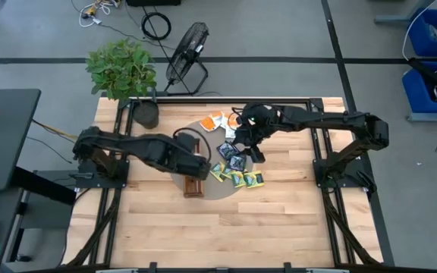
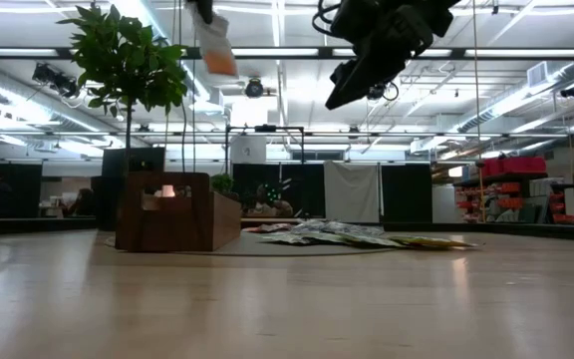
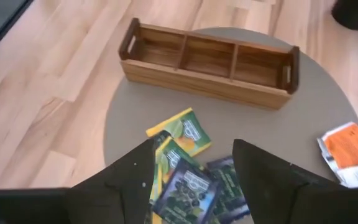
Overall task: Pick & Place Tea
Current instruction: Put the white tea bag into the bottom section of the wooden organizer
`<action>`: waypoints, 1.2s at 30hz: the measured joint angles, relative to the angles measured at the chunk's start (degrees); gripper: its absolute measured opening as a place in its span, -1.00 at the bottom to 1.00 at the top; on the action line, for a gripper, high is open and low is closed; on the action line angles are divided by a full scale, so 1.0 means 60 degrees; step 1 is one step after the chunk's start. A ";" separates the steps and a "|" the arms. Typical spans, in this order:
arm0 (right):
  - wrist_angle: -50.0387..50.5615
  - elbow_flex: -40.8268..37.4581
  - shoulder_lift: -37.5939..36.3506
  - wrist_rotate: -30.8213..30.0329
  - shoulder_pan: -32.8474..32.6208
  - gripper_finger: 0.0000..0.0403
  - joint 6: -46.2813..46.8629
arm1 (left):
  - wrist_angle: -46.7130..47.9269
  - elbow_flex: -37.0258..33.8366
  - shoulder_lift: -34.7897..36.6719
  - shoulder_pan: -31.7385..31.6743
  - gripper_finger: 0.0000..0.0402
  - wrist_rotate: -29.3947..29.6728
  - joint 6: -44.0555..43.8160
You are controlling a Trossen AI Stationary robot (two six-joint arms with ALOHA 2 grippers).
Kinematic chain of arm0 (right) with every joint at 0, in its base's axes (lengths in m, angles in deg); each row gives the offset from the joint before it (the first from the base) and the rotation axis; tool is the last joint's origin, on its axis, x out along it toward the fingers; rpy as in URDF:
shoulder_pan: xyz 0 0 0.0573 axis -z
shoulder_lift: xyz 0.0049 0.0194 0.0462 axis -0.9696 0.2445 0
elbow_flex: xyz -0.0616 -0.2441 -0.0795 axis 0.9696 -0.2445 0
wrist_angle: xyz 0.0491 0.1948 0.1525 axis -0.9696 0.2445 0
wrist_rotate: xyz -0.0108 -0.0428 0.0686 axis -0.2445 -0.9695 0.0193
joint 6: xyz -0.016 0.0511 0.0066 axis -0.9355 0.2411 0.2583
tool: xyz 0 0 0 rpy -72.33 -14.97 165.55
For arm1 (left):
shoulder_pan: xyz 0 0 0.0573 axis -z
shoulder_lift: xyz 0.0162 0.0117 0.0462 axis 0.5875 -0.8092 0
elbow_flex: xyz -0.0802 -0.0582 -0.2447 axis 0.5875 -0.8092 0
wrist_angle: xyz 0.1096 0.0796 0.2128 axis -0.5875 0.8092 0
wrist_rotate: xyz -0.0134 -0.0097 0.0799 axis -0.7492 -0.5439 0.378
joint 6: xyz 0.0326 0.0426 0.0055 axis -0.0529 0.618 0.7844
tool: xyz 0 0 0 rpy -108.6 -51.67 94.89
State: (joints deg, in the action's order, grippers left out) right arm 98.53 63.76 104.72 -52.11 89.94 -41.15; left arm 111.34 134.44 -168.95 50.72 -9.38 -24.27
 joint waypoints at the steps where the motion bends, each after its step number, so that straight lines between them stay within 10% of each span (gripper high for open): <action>1: 0.0018 0.0000 0.0000 0.0000 -0.0088 0.11 -0.0007 | 0.0214 0.0000 -0.0157 0.0070 -0.99 0.0001 -0.0174; 25: 0.0645 -0.0007 0.0004 -0.1749 -0.1449 0.11 0.0486 | 0.0448 -0.0011 -0.2165 0.0478 -0.99 -0.0293 0.1190; 36: 0.0747 -0.0011 0.0003 -0.1931 -0.2096 0.11 0.1126 | 0.0438 -0.0011 -0.2165 0.0543 -0.99 0.1038 -0.0918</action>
State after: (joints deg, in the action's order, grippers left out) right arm 103.01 63.70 104.74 -63.69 77.36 -34.40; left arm 113.97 134.37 -181.94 53.98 -3.15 -29.78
